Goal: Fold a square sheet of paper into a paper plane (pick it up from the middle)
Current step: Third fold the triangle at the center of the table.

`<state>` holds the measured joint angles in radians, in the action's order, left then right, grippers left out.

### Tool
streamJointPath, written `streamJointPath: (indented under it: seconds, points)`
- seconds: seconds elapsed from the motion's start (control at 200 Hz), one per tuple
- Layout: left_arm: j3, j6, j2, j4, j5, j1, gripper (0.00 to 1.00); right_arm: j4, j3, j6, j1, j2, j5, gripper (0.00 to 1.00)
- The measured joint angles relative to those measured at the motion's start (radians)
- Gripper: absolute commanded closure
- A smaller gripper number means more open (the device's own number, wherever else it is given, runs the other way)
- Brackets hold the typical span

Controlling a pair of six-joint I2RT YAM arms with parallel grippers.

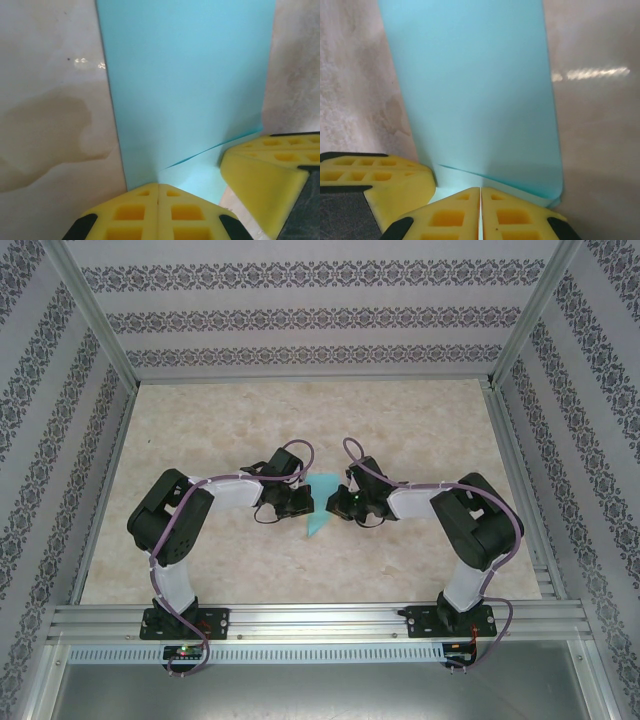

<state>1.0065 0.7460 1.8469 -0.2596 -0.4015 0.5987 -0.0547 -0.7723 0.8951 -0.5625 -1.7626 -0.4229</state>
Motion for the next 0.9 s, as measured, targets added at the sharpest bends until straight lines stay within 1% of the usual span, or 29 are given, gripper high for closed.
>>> streamJointPath:
  seconds: [0.295,0.46,0.689,0.899]
  points:
    - [0.0,-0.001,0.0,-0.001,0.004,0.0,1.0,0.012,-0.012,0.0,0.016,-0.01,0.003,0.91]
    - [0.0,-0.001,0.0,-0.001,0.004,0.0,1.0,0.063,-0.042,-0.008,0.024,-0.011,0.04,0.91]
    - [0.001,0.009,0.002,0.009,0.011,0.0,1.0,0.067,-0.103,-0.035,0.048,-0.064,0.028,0.91]
    - [0.0,0.031,0.003,0.015,0.012,0.0,1.0,0.119,-0.116,-0.079,0.089,-0.034,0.074,0.89]
